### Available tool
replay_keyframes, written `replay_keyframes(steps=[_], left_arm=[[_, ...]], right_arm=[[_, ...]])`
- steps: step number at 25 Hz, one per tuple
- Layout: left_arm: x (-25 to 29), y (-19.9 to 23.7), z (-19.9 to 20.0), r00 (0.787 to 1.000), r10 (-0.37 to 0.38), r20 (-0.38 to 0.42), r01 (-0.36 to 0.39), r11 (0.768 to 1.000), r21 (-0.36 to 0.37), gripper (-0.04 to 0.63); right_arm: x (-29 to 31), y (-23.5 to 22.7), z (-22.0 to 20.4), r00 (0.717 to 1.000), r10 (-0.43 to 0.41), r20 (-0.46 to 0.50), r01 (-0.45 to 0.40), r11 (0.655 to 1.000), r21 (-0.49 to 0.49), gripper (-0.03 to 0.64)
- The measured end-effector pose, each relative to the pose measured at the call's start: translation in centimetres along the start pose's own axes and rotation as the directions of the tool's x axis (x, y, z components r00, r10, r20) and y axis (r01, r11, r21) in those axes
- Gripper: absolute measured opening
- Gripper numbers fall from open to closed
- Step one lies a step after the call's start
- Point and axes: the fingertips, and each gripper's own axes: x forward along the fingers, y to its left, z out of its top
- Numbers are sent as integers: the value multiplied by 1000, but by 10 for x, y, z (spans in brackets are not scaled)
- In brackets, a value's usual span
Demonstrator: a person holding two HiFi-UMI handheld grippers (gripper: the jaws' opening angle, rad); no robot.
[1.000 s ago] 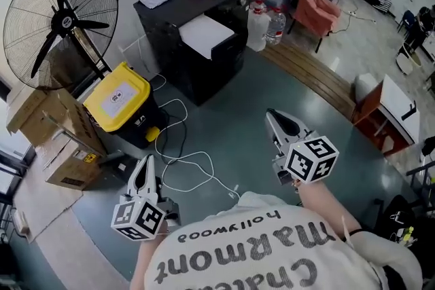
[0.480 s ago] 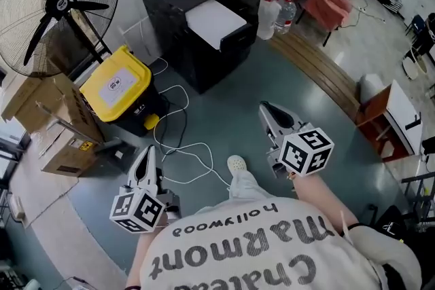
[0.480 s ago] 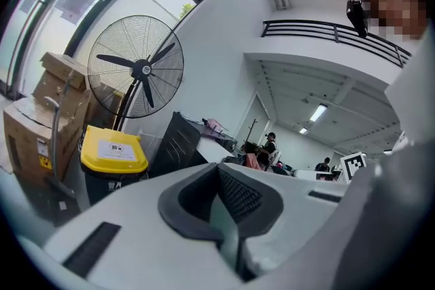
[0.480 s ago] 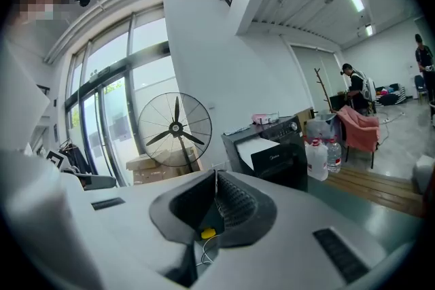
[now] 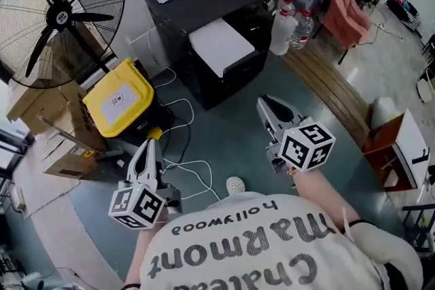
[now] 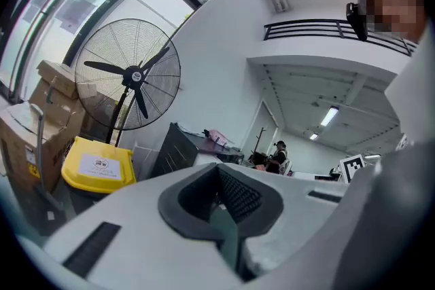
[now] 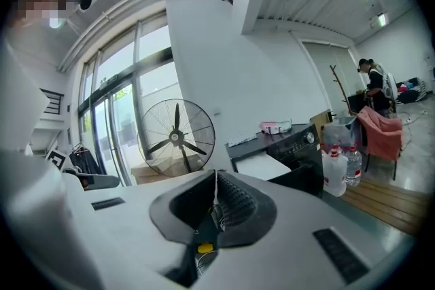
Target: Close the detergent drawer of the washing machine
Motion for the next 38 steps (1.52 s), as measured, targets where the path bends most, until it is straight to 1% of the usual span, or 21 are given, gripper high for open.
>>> replay_keyframes(steps=[3, 6, 9, 12, 15, 19, 21, 23, 26, 29, 30, 32, 35, 38], left_arm=[[27, -10, -2, 1000, 9, 11, -9, 1000, -4, 8], [53, -15, -9, 1000, 24, 7, -23, 1000, -9, 8], [72, -18, -24, 999, 35, -29, -36, 999, -12, 8], [82, -16, -37, 996, 59, -67, -60, 998, -11, 8], [87, -10, -52, 990, 83, -114, -85, 996, -9, 8], [103, 2, -62, 983, 108, -150, -115, 992, -44, 8], [113, 6, -61, 981, 105, -162, -112, 993, -39, 8], [126, 9, -58, 981, 93, -168, -100, 994, -32, 8], [147, 15, -53, 981, 81, -177, -87, 996, -25, 8], [167, 22, -44, 980, 78, -182, -81, 997, -14, 8], [172, 25, -40, 980, 81, -181, -83, 996, -6, 8], [181, 31, -31, 980, 91, -176, -90, 996, 14, 8], [192, 40, -21, 978, 103, -182, -98, 995, 37, 8], [198, 52, -15, 974, 130, -186, -124, 991, 41, 8]], right_arm=[[18, -25, 5, 999, 24, -24, -24, 1000, -3, 32], [32, -46, -1, 998, 44, -48, -43, 999, 16, 32], [43, -62, -23, 993, 61, -99, -56, 997, 52, 32], [50, -78, -54, 983, 72, -168, -55, 993, 107, 32], [51, -96, -91, 972, 66, -224, -24, 982, 187, 34], [55, -119, -134, 957, 40, -288, 41, 962, 270, 34], [60, -133, -150, 950, 17, -313, 77, 955, 285, 34], [66, -148, -165, 942, -9, -336, 108, 955, 277, 34], [79, -164, -188, 924, -22, -381, 135, 953, 272, 37], [94, -177, -197, 923, -30, -383, 167, 929, 330, 46], [99, -180, -199, 926, -27, -378, 172, 918, 356, 69], [111, -186, -202, 928, -20, -372, 180, 898, 402, 158], [128, -193, -203, 932, -19, -362, 192, 872, 449, 158], [149, -199, -199, 940, -14, -340, 191, 849, 493, 158]])
